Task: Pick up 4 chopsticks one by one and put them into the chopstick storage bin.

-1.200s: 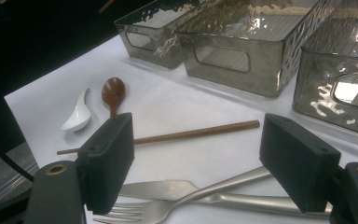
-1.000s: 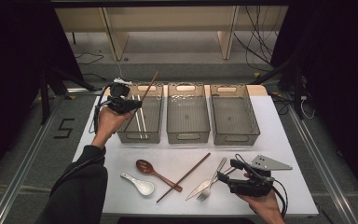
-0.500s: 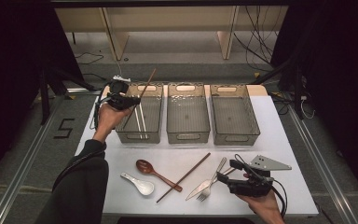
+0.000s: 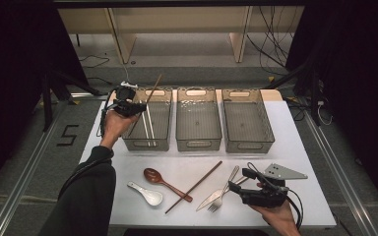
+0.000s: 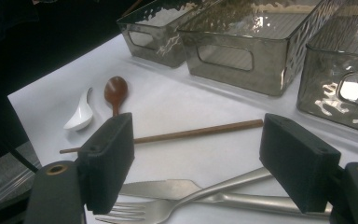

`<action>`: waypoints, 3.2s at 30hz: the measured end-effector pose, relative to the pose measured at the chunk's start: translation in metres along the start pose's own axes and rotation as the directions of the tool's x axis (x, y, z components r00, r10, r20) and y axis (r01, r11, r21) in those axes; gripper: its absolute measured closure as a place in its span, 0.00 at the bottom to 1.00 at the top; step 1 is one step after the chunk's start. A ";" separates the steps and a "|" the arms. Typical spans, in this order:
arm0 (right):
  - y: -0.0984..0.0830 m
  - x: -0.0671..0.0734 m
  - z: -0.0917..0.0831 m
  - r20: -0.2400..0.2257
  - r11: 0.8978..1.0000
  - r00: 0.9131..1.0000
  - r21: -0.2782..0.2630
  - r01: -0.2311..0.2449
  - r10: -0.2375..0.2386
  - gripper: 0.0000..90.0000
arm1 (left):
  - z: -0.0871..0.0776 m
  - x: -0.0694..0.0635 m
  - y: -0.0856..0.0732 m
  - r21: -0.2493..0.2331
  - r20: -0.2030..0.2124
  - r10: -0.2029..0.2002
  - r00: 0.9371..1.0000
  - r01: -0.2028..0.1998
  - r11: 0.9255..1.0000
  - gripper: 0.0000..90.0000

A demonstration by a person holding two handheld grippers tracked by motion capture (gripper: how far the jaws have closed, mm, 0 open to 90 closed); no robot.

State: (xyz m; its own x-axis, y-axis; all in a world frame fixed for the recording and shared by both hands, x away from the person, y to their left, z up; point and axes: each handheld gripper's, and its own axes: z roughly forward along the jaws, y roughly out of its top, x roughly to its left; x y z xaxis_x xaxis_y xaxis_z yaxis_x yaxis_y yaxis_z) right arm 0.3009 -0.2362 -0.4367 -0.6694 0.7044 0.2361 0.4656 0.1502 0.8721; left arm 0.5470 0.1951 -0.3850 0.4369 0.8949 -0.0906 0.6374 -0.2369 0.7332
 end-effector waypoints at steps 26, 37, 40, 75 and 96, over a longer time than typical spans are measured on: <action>0.001 0.001 -0.001 0.003 1.000 1.000 -0.003 0.003 -0.003 0.30 | -0.028 -0.044 -0.003 0.067 0.071 -0.030 0.997 0.025 0.997 0.38; 0.001 0.002 -0.001 0.004 1.000 1.000 -0.005 0.004 -0.004 0.30 | -0.055 -0.080 -0.026 0.046 0.146 0.009 0.989 -0.016 0.999 0.30; 0.001 0.002 -0.001 0.004 1.000 1.000 -0.007 0.004 -0.004 0.30 | -0.059 -0.087 -0.035 0.048 0.165 0.017 0.986 -0.025 0.999 0.29; 0.001 0.004 -0.002 0.003 1.000 1.000 -0.006 0.010 -0.010 0.30 | -0.036 -0.158 -0.100 0.209 0.235 0.118 0.965 -0.169 0.963 0.19; 0.000 0.005 -0.001 0.000 1.000 1.000 0.002 0.016 -0.016 0.30 | -0.019 -0.187 -0.115 0.310 0.283 0.179 0.942 -0.266 0.913 0.27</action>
State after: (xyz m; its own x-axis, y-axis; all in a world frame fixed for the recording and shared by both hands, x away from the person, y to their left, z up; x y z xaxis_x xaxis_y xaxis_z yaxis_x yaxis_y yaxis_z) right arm 0.2973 -0.2332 -0.4348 -0.6769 0.7019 0.2218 0.4557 0.1630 0.8751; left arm 0.3796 0.0626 -0.4398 0.7054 0.6938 -0.1450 0.6622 -0.5720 0.4841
